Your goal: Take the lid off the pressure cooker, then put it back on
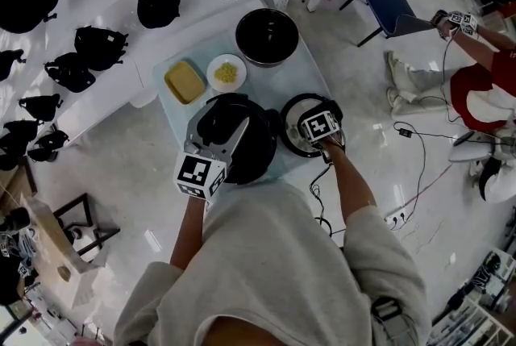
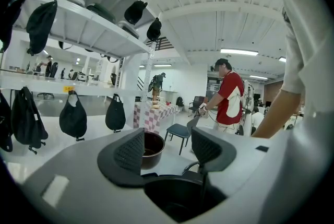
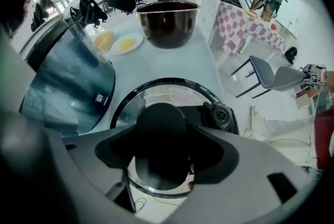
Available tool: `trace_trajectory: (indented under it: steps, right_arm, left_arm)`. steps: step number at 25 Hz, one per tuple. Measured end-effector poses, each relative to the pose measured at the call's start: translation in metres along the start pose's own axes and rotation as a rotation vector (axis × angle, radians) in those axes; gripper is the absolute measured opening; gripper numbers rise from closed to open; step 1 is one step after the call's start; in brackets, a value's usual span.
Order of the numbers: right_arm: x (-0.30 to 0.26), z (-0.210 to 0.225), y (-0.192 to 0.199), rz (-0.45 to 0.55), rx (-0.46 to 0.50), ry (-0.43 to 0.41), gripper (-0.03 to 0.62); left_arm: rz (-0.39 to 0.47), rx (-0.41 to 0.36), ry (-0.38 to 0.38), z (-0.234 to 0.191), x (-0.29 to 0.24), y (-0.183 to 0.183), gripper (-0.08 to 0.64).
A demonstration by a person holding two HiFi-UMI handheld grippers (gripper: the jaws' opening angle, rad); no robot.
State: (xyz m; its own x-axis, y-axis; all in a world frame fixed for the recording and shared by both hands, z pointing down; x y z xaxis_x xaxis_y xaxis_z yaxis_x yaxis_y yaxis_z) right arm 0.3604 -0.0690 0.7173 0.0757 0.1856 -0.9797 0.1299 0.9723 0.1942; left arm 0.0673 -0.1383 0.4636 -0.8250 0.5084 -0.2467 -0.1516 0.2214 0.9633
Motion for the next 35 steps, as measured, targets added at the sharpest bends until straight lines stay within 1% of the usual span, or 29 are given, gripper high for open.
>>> trace_trajectory:
  steps: [2,3,5,8,11,16,18,21,24,27,32,35]
  right_arm:
    - [-0.002,-0.002,-0.002,-0.008,0.010,-0.019,0.305]
    - [-0.002,-0.002,-0.001,-0.019,0.010,-0.015,0.302]
    - [0.000,-0.002,0.001,-0.036,0.015,0.003,0.273]
    - [-0.004,-0.004,-0.003,-0.024,0.030,-0.025,0.272]
    - [-0.006,-0.003,-0.003,-0.032,0.023,-0.025,0.270]
    - [0.005,-0.006,0.006,-0.063,0.068,-0.022,0.270]
    - [0.011,-0.011,0.010,-0.038,0.074,-0.045,0.270]
    - [0.028,-0.019,0.013,0.013,0.052,-0.104,0.270]
    - [0.053,-0.017,0.012,0.064,0.075,-0.072,0.270]
    - [0.078,-0.021,0.014,0.118,0.102,-0.071,0.270]
    - [0.115,-0.022,0.022,0.144,0.104,-0.087,0.270]
    - [0.135,-0.021,0.023,0.161,0.121,-0.077,0.270]
  left_arm:
    - [0.001,0.000,-0.002,-0.001,0.001,0.000,0.262]
    - [0.002,0.000,-0.003,-0.001,0.002,0.000,0.262]
    - [0.002,0.000,-0.007,-0.002,0.003,0.000,0.262]
    - [0.000,-0.001,-0.010,-0.003,0.003,0.001,0.262]
    - [0.000,-0.002,-0.010,-0.003,0.004,0.002,0.262]
    - [-0.001,-0.005,-0.011,-0.005,0.007,0.001,0.262]
    - [-0.003,-0.005,-0.010,-0.006,0.008,0.002,0.262]
    - [-0.005,-0.004,-0.001,-0.006,0.007,0.003,0.261]
    - [-0.005,-0.004,0.010,-0.006,0.007,0.003,0.261]
    - [-0.002,-0.004,0.022,-0.003,0.005,0.004,0.261]
    - [0.005,-0.007,0.045,0.003,0.001,0.002,0.259]
    - [0.011,-0.006,0.049,0.003,0.001,0.001,0.260]
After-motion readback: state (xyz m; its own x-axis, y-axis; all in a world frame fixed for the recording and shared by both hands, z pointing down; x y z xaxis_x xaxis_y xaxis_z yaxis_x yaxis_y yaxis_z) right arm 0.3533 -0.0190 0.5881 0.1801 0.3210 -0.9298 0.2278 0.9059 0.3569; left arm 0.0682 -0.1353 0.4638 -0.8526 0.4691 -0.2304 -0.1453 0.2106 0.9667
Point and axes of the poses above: the fingertips, and each gripper's own axes: x backward along the fingers, z to its right, y out of its underside, the point moved 8 cm from there along x, backward along the fingers, and after that the axes turned 2 degrees about -x, right-handed, at the moved point
